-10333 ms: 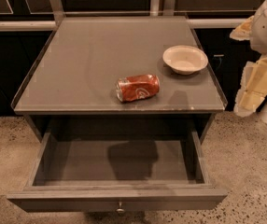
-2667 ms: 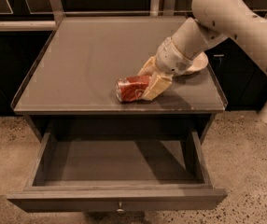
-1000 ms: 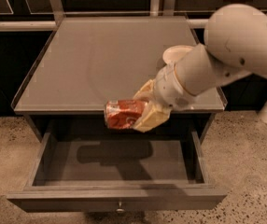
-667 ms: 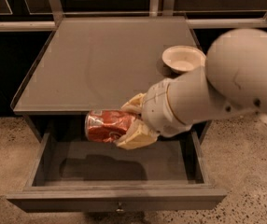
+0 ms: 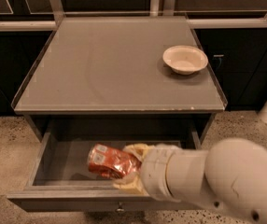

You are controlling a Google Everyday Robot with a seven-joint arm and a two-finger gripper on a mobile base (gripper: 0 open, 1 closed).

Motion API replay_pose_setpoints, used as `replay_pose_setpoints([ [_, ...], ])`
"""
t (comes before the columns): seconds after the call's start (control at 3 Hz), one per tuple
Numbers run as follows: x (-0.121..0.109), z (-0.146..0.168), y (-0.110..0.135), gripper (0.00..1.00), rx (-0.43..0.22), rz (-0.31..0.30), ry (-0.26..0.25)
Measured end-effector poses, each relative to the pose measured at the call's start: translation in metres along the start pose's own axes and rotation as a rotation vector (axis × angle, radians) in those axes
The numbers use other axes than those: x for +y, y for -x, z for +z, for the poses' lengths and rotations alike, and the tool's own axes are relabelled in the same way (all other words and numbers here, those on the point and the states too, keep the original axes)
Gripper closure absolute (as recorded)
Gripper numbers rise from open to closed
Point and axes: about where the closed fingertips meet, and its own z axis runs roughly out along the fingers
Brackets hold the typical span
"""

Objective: Place coke can into top drawer

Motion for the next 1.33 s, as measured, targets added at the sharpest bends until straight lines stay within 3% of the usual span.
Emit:
replay_pose_setpoints([
  [0.33, 0.005, -0.001, -0.039, 1.00, 0.025, 0.093, -0.073],
  [0.67, 0.003, 0.001, -0.032, 1.00, 0.026, 0.080, -0.056],
  [1.0, -0.027, 0.008, -0.042, 1.00, 0.037, 0.102, -0.089],
  [1.33, -0.056, 0.018, -0.060, 1.00, 0.059, 0.175, -0.139],
])
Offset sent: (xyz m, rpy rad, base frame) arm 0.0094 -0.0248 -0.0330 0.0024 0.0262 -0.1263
